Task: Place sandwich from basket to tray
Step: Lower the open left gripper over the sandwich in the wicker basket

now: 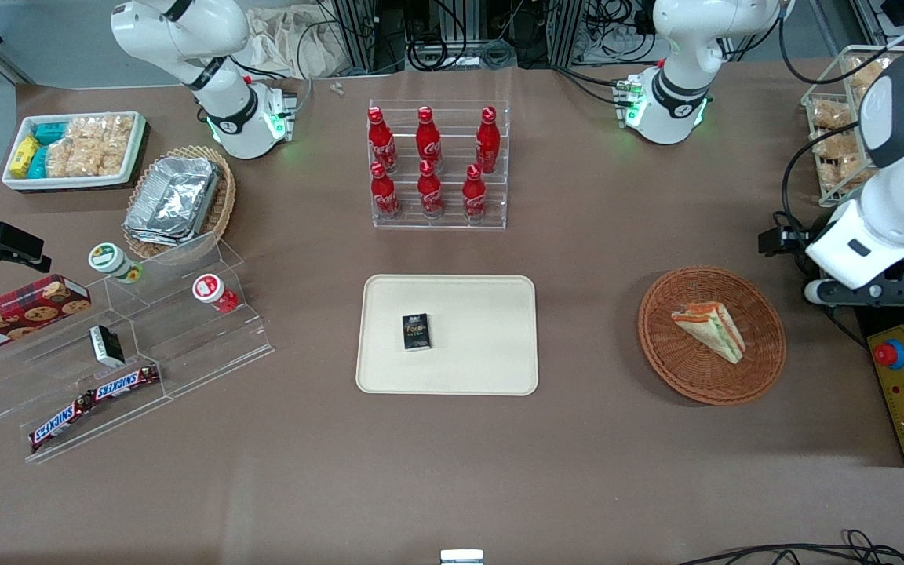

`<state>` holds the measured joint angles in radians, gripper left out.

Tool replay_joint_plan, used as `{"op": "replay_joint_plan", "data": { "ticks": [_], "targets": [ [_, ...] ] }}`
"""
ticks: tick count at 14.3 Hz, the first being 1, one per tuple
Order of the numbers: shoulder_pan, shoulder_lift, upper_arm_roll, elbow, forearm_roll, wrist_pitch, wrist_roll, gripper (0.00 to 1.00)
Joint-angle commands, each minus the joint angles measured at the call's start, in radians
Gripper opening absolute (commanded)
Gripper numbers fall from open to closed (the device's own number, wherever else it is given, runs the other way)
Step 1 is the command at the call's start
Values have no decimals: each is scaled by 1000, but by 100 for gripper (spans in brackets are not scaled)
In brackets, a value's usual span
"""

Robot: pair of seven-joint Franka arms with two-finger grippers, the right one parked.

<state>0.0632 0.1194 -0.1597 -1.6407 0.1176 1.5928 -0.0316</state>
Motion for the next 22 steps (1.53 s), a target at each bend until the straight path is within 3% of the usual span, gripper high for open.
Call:
{"op": "replay_joint_plan", "data": {
  "ticks": [1,4,6,11,14,22],
  "targets": [
    [-5,14,0,36,-7,-10,-11,100],
    [-5,42,-1,42,-6,-10,-20,100],
    [1,66,2,12,-9,18,-254,100],
    [3,65,6,-220,-9,358,-903,100],
    [3,130,12,-283,11,460,-1069,100],
    [7,261,31,-286,74,490,-1330,100]
  ]
}}
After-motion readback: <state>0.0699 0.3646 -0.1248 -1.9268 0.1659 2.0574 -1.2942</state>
